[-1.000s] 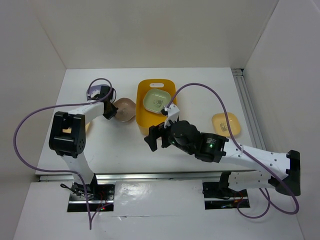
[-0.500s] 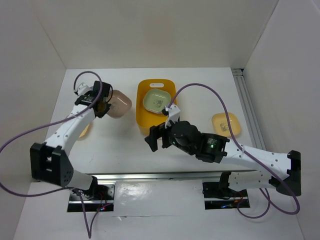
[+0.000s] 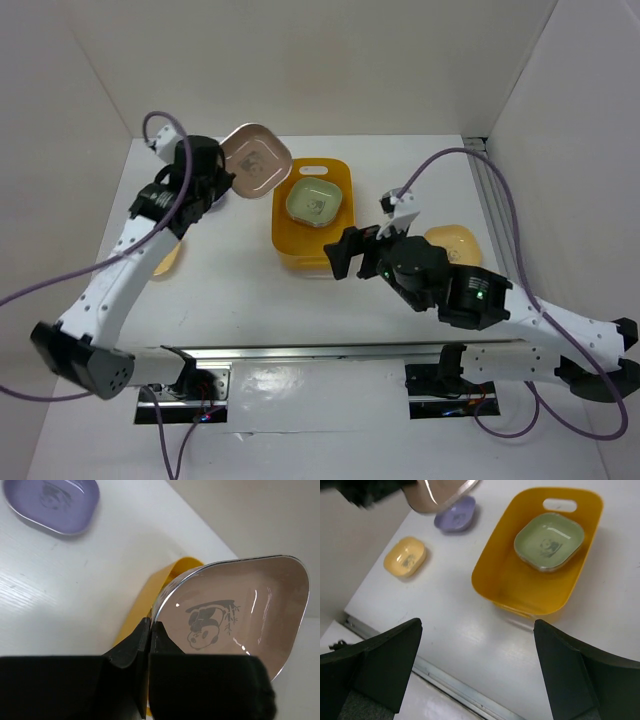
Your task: Place the plates into the plastic bin on the countertop
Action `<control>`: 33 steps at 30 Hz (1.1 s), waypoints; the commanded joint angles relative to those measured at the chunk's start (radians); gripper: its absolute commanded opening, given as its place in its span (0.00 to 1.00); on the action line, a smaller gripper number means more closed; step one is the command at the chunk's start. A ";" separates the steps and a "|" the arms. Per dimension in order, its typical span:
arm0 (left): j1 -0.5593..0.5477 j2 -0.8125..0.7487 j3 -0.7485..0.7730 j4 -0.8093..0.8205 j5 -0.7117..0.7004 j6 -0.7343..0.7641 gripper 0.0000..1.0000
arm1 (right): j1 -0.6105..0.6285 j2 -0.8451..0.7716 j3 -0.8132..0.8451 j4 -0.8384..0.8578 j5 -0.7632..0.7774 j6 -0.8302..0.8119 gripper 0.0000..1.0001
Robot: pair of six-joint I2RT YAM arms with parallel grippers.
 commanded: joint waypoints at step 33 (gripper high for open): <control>-0.135 0.527 0.180 0.104 0.092 -0.347 0.94 | 0.016 -0.029 -0.065 -0.056 0.084 0.065 1.00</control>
